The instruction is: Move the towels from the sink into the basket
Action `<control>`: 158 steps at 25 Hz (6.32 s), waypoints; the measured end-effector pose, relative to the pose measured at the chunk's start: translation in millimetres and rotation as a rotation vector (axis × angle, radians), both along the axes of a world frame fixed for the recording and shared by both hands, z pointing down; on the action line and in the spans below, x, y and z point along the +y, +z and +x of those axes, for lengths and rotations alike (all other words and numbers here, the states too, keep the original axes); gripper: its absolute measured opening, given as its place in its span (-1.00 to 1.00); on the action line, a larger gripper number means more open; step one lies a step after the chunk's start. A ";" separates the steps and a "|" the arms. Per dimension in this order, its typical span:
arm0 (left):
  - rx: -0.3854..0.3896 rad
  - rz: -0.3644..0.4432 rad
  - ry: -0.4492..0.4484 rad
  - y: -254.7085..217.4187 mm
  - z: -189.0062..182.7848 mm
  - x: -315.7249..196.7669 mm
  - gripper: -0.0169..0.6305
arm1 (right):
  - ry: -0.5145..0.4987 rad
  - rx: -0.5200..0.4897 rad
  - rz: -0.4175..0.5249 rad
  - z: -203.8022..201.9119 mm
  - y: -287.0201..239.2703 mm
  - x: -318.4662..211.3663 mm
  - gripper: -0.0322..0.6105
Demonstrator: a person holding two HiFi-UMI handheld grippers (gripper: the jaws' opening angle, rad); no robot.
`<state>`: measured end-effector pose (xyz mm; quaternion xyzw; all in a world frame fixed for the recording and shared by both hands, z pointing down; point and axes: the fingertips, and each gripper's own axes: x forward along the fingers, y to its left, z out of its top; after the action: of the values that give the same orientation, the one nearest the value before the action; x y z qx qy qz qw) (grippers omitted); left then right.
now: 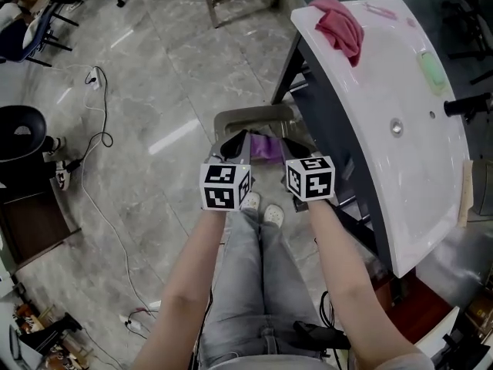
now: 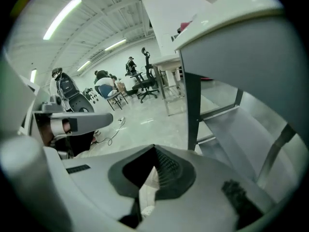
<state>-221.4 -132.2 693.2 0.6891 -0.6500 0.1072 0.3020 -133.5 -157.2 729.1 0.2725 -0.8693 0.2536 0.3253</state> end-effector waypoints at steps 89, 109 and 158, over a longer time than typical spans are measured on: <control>0.028 0.492 0.358 -380.9 66.5 -52.4 -0.93 | 0.251 -0.387 0.443 35.2 -410.9 -28.6 -0.85; 0.042 0.416 0.280 -346.7 51.7 -124.2 -0.93 | 0.213 -0.276 0.413 29.4 -367.0 -126.6 -0.13; 0.011 0.262 0.192 -283.3 31.6 -207.1 -0.93 | -0.076 0.196 0.153 -7.9 -171.2 -256.3 -0.63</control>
<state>-189.8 -339.3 409.9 0.7819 -0.5881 0.0462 0.2015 -141.4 -413.5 557.9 0.2869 -0.8599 0.1463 0.3961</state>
